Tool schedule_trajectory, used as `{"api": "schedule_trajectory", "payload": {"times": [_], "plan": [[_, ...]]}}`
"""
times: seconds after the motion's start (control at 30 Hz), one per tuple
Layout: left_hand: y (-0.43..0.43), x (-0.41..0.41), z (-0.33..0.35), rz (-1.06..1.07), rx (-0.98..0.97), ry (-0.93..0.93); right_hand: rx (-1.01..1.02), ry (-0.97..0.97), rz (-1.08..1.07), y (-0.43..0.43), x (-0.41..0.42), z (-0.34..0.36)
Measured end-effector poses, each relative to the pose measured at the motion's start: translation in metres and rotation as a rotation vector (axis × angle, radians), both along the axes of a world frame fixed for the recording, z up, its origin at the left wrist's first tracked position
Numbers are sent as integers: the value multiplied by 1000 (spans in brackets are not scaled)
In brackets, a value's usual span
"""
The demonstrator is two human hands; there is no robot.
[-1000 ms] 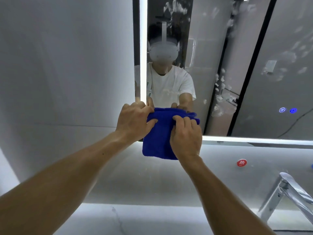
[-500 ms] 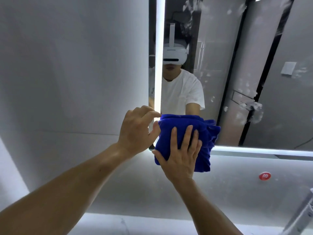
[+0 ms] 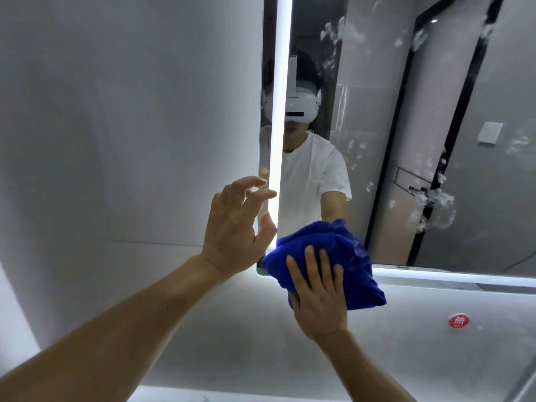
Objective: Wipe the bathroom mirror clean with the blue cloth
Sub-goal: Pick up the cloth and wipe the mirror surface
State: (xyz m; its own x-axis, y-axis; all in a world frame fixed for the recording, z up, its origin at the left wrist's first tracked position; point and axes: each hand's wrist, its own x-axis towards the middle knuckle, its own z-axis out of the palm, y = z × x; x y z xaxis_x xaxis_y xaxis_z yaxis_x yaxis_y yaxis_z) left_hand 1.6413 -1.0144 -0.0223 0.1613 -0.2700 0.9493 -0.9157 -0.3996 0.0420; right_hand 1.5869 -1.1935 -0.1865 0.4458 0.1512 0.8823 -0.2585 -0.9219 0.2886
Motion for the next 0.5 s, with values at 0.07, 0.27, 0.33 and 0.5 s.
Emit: {"api": "schedule_trajectory", "payload": {"times": [0.07,0.27,0.33,0.5], "plan": [[3,2,3,17,0,11,-7,7,-1,2,2,23],[15,12,19,62,-124,10,100,-156,36,27,26,143],[21,17,21,89,-150,4,119,-153,37,33,30,153],[20,23,12,152,-127,-1,-46,18,77,43,32,102]]}}
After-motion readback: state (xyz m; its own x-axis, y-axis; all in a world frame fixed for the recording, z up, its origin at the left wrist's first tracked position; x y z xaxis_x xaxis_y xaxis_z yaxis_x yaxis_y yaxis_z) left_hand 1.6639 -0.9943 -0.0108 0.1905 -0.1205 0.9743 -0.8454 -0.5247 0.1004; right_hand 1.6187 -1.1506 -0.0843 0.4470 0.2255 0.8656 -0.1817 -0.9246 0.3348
